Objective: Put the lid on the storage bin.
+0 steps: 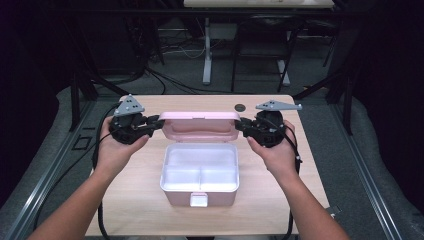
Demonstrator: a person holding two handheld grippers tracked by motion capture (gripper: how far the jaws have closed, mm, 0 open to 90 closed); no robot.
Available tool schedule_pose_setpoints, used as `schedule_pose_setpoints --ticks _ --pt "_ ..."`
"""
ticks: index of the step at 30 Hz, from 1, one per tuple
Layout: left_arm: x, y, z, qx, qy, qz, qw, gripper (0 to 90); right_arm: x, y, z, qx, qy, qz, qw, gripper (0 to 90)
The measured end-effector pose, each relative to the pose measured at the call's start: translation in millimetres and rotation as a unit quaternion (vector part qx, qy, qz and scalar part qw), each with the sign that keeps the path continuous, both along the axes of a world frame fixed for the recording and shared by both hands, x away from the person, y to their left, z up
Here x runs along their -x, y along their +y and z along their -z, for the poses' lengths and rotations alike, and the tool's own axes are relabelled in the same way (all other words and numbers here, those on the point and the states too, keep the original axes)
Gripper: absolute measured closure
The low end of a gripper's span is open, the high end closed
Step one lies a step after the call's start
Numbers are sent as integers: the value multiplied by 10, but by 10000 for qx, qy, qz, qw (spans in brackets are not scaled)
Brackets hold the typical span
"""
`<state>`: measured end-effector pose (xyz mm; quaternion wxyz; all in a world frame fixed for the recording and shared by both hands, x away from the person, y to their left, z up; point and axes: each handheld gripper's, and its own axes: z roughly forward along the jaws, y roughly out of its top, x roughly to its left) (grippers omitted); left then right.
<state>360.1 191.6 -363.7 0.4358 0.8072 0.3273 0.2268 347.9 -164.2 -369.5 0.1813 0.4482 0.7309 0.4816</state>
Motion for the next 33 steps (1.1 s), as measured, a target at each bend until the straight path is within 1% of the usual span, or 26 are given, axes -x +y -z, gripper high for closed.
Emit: schedule_pose_setpoints --ticks 5,7,11,12,14,15,17,18,19,24,26,27,28,29,30,32,33 --pt "45 1 0 -59 -27 32 10000 747 38 -1 6 19 -30 -16 10000 745" --pt "58 5 6 -37 -31 37 10000 745 52 -2 9 -2 -19 -32 10000 744" --pt "80 12 11 -40 -31 56 10000 744 78 -1 15 38 -25 -44 10000 743" --pt "89 11 12 -49 -32 54 10000 744 84 3 20 34 -57 -29 10000 742" --pt "107 12 15 -75 -43 65 9999 743 104 3 21 72 -41 -38 10000 741" --pt "118 13 16 -80 -38 70 9999 743 113 -1 24 62 -36 -83 9999 741" --pt "134 17 20 -95 -44 81 9999 741 135 1 32 77 -46 -74 9999 739" --pt "140 17 23 -90 -45 80 9999 741 141 -7 35 24 -31 -191 9998 739" --pt "148 18 26 -87 -45 83 9999 740 152 2 37 94 -62 -86 9999 739" --pt "189 33 40 -84 -41 115 9999 738 199 2 52 122 -80 -73 9999 740" --pt "207 35 44 -96 -48 118 9999 738 216 0 54 117 -64 -111 9999 740" --pt "217 38 45 -87 -46 124 9999 739 224 4 59 130 -94 -79 9998 740" --pt "227 44 47 -80 -48 126 9999 739 231 -3 60 122 -76 -136 9998 740" --pt "239 49 51 -60 -49 132 9999 741 240 -4 62 124 -76 -135 9998 740" --pt "251 53 56 -41 -50 132 9999 742 248 0 66 130 -106 -100 9998 740" --pt "280 63 62 -44 -63 148 9999 747 266 -6 68 108 -78 -205 9997 740" --pt "295 68 65 -38 -62 148 9999 748 279 -1 69 161 -97 -148 9997 740"
